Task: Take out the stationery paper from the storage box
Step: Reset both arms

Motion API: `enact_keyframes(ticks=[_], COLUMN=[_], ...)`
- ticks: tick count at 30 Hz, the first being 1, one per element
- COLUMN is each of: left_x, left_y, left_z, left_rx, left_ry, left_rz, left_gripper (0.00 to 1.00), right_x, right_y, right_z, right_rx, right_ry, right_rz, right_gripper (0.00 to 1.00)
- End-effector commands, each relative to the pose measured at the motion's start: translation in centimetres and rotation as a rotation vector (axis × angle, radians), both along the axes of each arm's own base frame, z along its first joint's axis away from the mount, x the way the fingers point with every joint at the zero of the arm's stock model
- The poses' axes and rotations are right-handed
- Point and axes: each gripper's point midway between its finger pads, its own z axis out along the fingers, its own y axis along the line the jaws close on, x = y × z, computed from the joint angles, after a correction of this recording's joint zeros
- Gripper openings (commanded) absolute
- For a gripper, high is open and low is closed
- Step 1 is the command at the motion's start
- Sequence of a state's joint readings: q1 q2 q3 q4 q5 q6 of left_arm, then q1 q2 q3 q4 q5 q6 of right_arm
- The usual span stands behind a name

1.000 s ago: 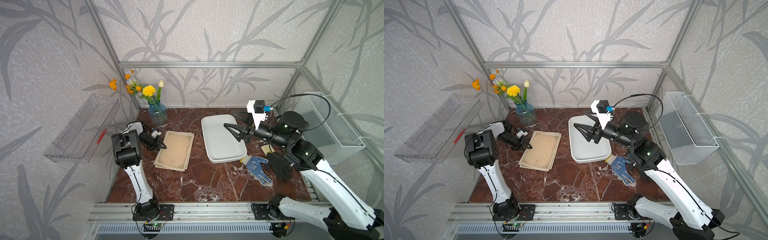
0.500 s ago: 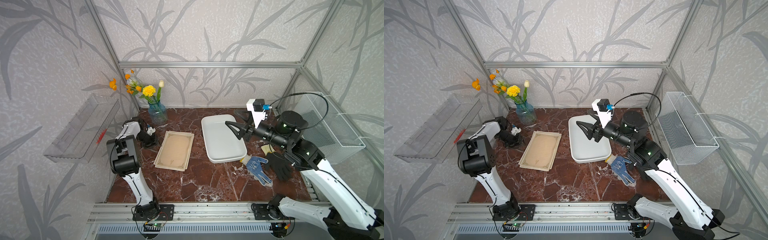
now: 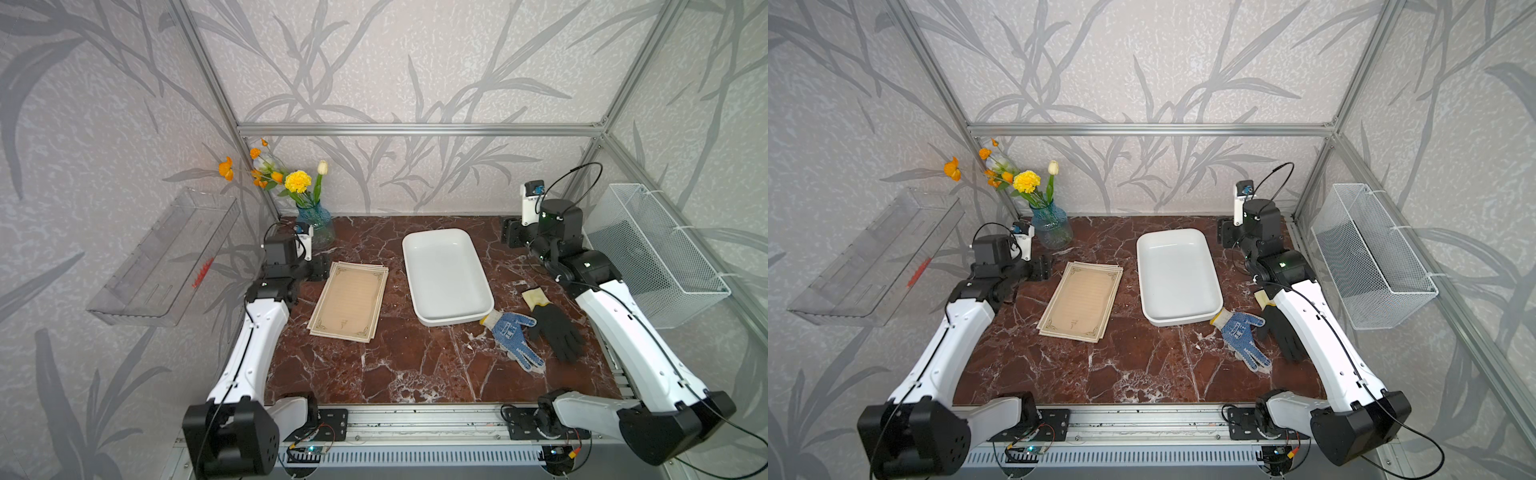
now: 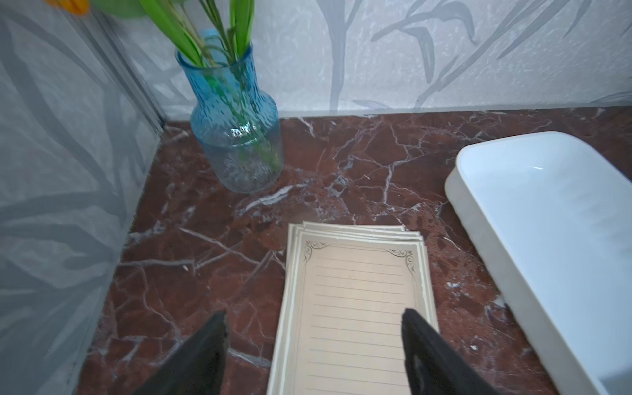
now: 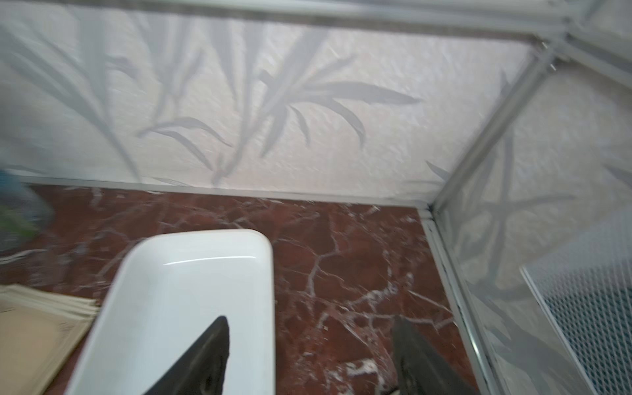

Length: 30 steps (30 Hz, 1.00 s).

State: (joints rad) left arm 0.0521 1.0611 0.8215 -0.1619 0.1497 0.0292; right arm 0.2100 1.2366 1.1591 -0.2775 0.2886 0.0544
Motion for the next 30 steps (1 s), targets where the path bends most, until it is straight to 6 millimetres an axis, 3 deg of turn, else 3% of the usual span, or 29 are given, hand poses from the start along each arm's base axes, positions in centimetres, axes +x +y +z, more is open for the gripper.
enact_keyframes(ticks=[1,2,3,6,8,12,16,20,23,27,30], left_x=[1.1,0.6,0.2,-0.2,-0.2,0.2,0.9,1.8,2.4,2.6,2.9], left_y=[3.7,4.9,5.7,6.8,6.8,5.9,4.4,2.9,1.3,-0.9,0.1], left_z=[-0.3,-1.5,-2.5,-4.3,-5.5,-9.0,-11.8,-11.7,-12.1,-12.2,-12.6], left_rx=[0.061,0.085,0.109,0.146,0.155,0.117,0.066,0.022,-0.001,-0.038,-0.038], left_ry=[-0.174,-0.156,-0.136,-0.141,-0.132,-0.081,-0.042,-0.068,-0.034,-0.104,-0.115], left_rz=[0.198,0.272,0.313,0.369,0.366,0.320,0.242,0.129,0.026,-0.098,-0.037], left_gripper=[0.83,0.83,0.84,0.85,0.85,0.85,0.86,0.87,0.87,0.89,0.91], right_x=[0.8,0.9,0.7,-0.1,-0.2,-0.1,-0.4,-0.7,-0.9,-0.6,-0.7], right_y=[-4.8,-6.0,-6.4,-5.7,-4.7,-2.6,-2.1,-0.9,-1.1,-2.2,-2.3], right_z=[-3.9,-8.6,-10.9,-15.4,-17.0,-18.6,-20.0,-20.9,-20.8,-21.0,-21.0], right_rx=[-0.111,-0.222,-0.249,-0.210,-0.150,-0.081,-0.069,-0.031,-0.014,-0.012,-0.012], right_ry=[-0.056,-0.012,0.024,0.094,0.084,0.004,-0.020,-0.094,-0.131,-0.055,-0.071], right_rz=[-0.198,-0.229,-0.242,-0.203,-0.159,-0.043,0.000,0.100,0.102,0.033,0.030], right_gripper=[0.74,0.74,0.75,0.76,0.76,0.76,0.77,0.77,0.79,0.80,0.82])
